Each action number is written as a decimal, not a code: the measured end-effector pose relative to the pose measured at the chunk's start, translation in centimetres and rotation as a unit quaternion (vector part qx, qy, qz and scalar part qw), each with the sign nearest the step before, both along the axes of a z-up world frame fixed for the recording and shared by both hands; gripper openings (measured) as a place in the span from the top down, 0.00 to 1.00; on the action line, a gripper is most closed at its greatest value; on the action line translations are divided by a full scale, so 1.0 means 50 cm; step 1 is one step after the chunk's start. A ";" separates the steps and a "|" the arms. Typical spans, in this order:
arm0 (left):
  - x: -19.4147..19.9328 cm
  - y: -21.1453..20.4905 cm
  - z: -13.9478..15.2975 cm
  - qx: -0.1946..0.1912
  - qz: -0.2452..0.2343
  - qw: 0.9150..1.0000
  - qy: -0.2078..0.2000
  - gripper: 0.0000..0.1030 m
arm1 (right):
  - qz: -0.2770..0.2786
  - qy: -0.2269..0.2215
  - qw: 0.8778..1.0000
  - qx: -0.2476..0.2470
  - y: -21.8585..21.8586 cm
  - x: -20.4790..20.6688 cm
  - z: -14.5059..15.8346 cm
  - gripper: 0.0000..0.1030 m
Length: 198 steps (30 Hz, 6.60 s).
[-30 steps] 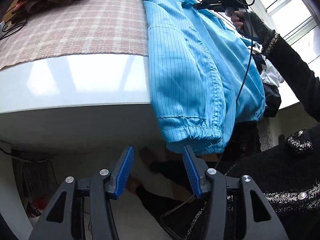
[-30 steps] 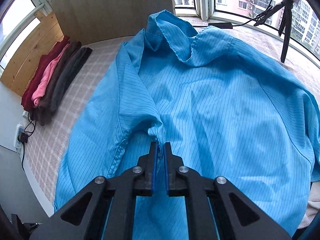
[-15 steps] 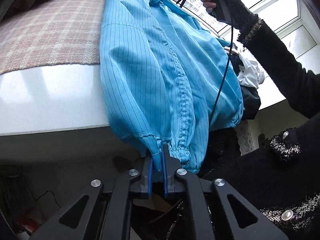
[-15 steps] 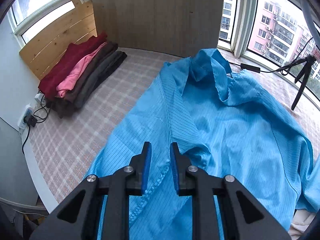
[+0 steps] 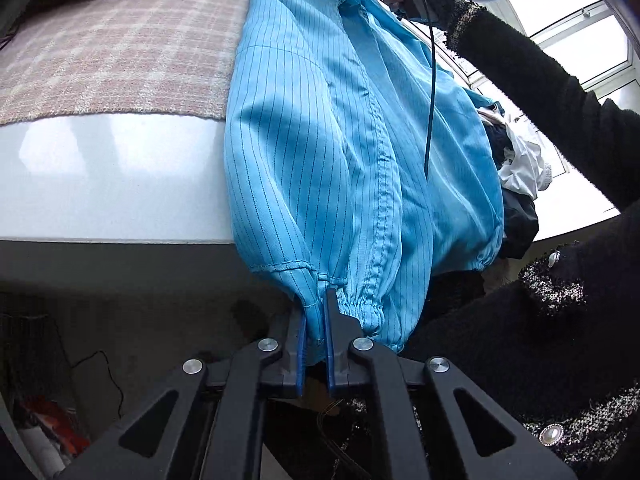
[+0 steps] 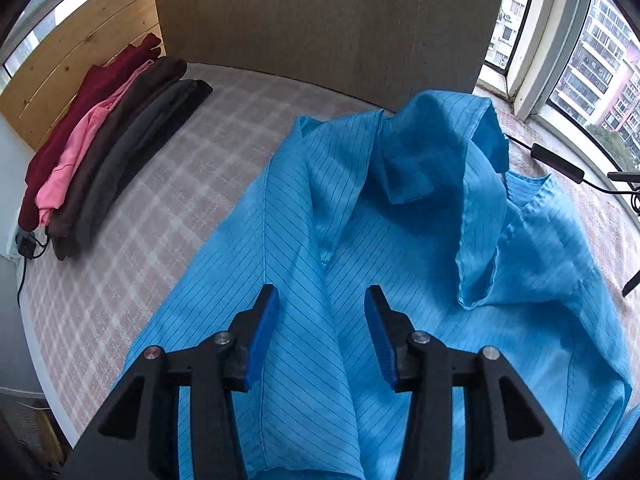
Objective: Fold clothes
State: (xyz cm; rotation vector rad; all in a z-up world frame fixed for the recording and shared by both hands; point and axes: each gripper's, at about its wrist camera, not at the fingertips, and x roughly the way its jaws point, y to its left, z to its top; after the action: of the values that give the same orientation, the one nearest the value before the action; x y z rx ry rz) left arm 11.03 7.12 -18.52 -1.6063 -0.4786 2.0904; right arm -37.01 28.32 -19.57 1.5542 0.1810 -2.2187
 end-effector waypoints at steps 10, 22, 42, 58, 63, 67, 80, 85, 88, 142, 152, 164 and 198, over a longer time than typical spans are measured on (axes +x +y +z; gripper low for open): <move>0.010 0.002 0.013 -0.010 0.022 1.000 -0.001 0.95 | 0.073 0.049 0.996 -0.026 -0.029 0.084 0.079 0.99; 0.027 0.016 -0.032 -0.020 0.044 0.998 -0.029 0.94 | 0.033 0.042 0.997 0.051 -0.007 0.057 0.021 0.88; -0.006 0.075 0.086 -0.053 -0.100 0.991 0.074 0.84 | -0.005 0.031 0.998 -0.053 0.076 0.443 0.098 0.76; -0.023 0.445 0.171 0.012 -0.253 0.958 0.136 0.79 | -0.312 0.131 0.936 0.096 0.778 0.620 0.363 0.59; -0.048 0.593 0.165 -0.015 -0.268 0.955 0.125 0.79 | -0.328 0.118 0.931 0.113 0.959 0.578 0.335 0.59; -0.094 0.623 0.163 -0.049 -0.236 0.964 0.110 0.78 | -0.390 0.107 0.913 0.049 1.149 0.565 0.320 0.59; -0.239 0.500 0.123 -0.151 -0.078 0.985 0.012 0.74 | -0.361 0.019 0.932 -0.026 1.344 0.390 0.196 0.48; -0.239 0.527 0.112 -0.144 -0.093 0.985 0.003 0.73 | -0.252 0.000 0.955 0.157 1.246 0.324 0.118 0.43; -0.235 0.532 0.114 -0.143 -0.099 0.985 0.005 0.73 | -0.258 -0.020 0.945 0.198 1.257 0.309 0.082 0.57; -0.087 0.574 0.116 -0.107 -0.126 0.981 0.098 1.00 | -0.101 0.041 0.992 -0.067 0.661 0.736 0.187 0.68; 0.000 0.328 0.201 -0.156 0.045 0.982 0.094 1.00 | -0.035 0.049 0.994 0.094 0.638 0.496 0.095 0.68; 0.006 0.306 0.154 -0.206 0.080 0.974 0.040 0.76 | -0.061 -0.004 0.997 -0.037 0.659 0.383 0.056 0.68; -0.087 0.726 0.149 -0.100 -0.199 0.970 0.093 0.98 | -0.025 0.114 0.973 0.200 0.626 0.353 0.124 0.97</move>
State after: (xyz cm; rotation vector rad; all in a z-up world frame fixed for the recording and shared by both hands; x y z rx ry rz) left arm 6.68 43.45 -11.09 -1.4452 0.1176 1.9951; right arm -19.38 59.62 -13.37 1.4993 0.7026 -2.5116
